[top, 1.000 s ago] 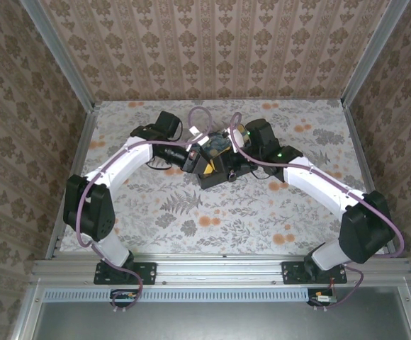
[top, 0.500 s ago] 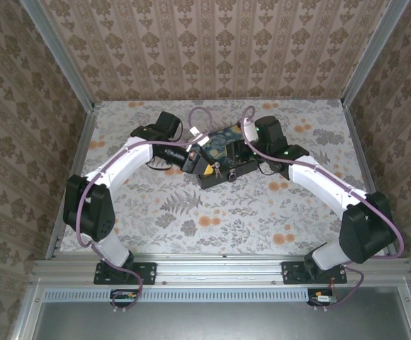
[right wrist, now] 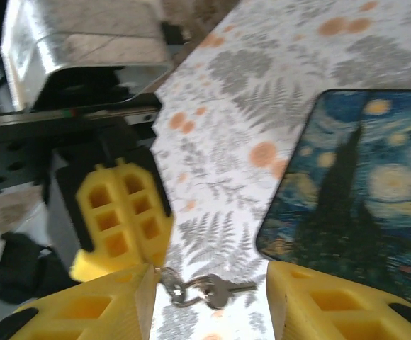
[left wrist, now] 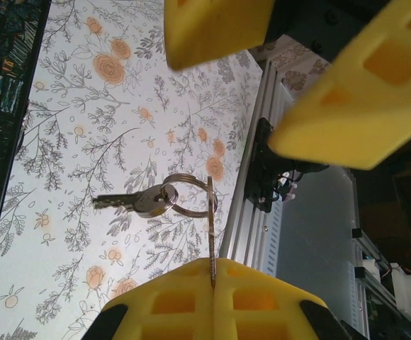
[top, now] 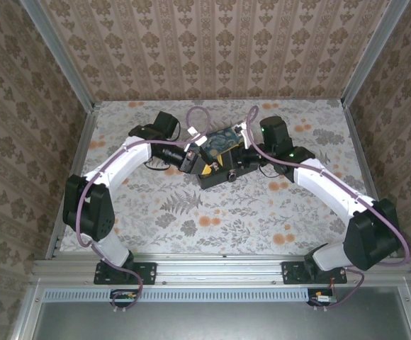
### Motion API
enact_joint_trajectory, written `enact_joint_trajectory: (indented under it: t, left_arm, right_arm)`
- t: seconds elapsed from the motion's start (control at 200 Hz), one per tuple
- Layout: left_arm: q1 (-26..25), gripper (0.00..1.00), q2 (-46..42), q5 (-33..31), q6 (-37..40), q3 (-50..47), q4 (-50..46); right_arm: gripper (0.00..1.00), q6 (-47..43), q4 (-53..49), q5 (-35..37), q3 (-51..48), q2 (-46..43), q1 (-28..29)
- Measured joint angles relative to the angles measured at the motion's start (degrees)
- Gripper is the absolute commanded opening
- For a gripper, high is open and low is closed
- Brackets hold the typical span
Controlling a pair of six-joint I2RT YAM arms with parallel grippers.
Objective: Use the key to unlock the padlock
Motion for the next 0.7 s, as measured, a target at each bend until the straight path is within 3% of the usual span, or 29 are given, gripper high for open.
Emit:
enact_joint_trajectory:
  t: [0.25,0.46,0.7]
  left_arm:
    - [-0.4,0.00,0.0,1.0,0.6,0.1,-0.2]
    - [-0.7,0.00,0.0,1.2,0.9,0.5,-0.4]
    - [-0.8,0.00,0.0,2.3,1.1,0.6,-0.5]
  right_arm:
    - [0.43,-2.4,-2.0,-10.2,1.7,4.2,-0.5]
    - [0.26,-3.1,-3.0,-13.2,2.2,4.8,-0.5]
    - [0.16,-3.6,-3.3,-16.1,2.3,5.2,-1.0]
